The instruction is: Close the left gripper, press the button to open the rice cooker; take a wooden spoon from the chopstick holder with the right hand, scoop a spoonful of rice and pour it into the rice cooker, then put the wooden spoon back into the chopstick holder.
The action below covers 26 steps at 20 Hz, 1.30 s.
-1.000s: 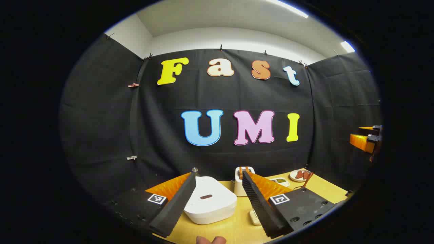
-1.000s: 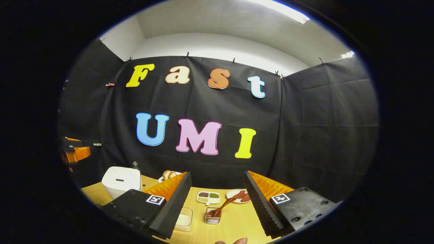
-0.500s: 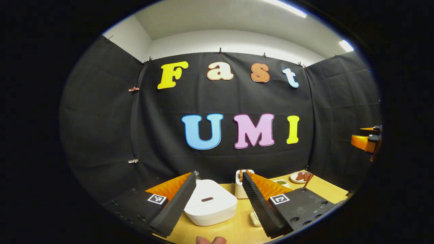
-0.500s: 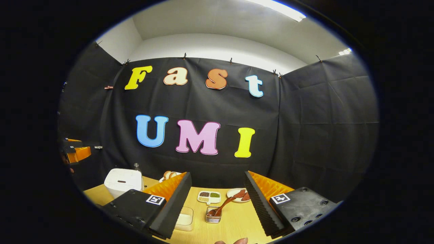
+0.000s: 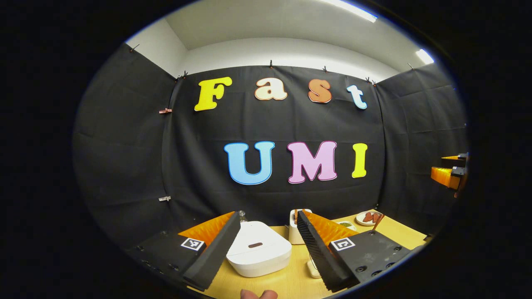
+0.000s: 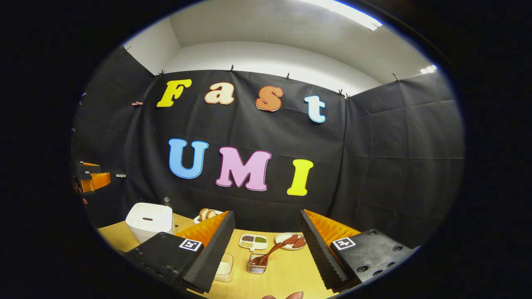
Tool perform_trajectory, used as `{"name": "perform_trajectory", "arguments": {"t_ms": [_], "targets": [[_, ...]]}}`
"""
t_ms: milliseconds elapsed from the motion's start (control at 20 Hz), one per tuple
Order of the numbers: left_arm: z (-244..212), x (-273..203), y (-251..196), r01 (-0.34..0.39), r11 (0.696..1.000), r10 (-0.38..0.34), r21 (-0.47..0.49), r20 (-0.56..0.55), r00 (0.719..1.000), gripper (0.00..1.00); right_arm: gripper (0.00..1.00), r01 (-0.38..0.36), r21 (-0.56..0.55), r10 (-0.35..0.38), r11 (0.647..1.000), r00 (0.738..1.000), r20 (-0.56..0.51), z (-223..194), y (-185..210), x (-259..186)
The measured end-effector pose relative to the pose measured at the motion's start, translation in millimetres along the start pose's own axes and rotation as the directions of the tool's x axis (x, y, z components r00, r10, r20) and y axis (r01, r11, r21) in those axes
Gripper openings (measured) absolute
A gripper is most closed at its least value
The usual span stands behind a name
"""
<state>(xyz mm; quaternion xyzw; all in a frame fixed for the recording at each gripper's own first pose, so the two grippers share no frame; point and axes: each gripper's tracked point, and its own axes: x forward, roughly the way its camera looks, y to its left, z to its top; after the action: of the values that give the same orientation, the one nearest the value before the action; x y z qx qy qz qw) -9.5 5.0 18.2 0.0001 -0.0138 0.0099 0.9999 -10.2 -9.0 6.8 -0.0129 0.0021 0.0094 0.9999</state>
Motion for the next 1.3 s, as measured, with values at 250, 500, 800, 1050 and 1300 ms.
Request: {"name": "perform_trajectory", "arguments": {"t_ms": [250,500,800,1050,1300], "targets": [[-2,4,0,-0.005,1.000,0.005,-0.013,-0.001,1.000,0.95,0.99,-0.013,-0.016,0.013,1.000,1.000,-0.004,-1,-1,2],[-1,15,-5,0.021,1.000,-0.021,-0.014,-0.002,1.000,0.95,0.97,-0.012,-0.015,0.012,1.000,1.000,-0.026,-10,-8,7],[-6,44,-12,0.127,0.991,-0.126,0.033,-0.031,0.992,0.41,0.98,-0.003,-0.022,0.002,1.000,0.999,-0.032,-14,-13,13],[-53,83,-7,0.249,0.968,-0.239,0.025,-0.210,0.948,0.07,0.97,0.021,-0.034,-0.023,0.999,0.999,-0.030,-15,-21,16],[-125,138,13,0.372,0.928,-0.337,-0.015,-0.460,0.822,0.07,0.98,0.067,-0.046,-0.069,0.997,0.997,-0.045,-23,-31,18]]}}
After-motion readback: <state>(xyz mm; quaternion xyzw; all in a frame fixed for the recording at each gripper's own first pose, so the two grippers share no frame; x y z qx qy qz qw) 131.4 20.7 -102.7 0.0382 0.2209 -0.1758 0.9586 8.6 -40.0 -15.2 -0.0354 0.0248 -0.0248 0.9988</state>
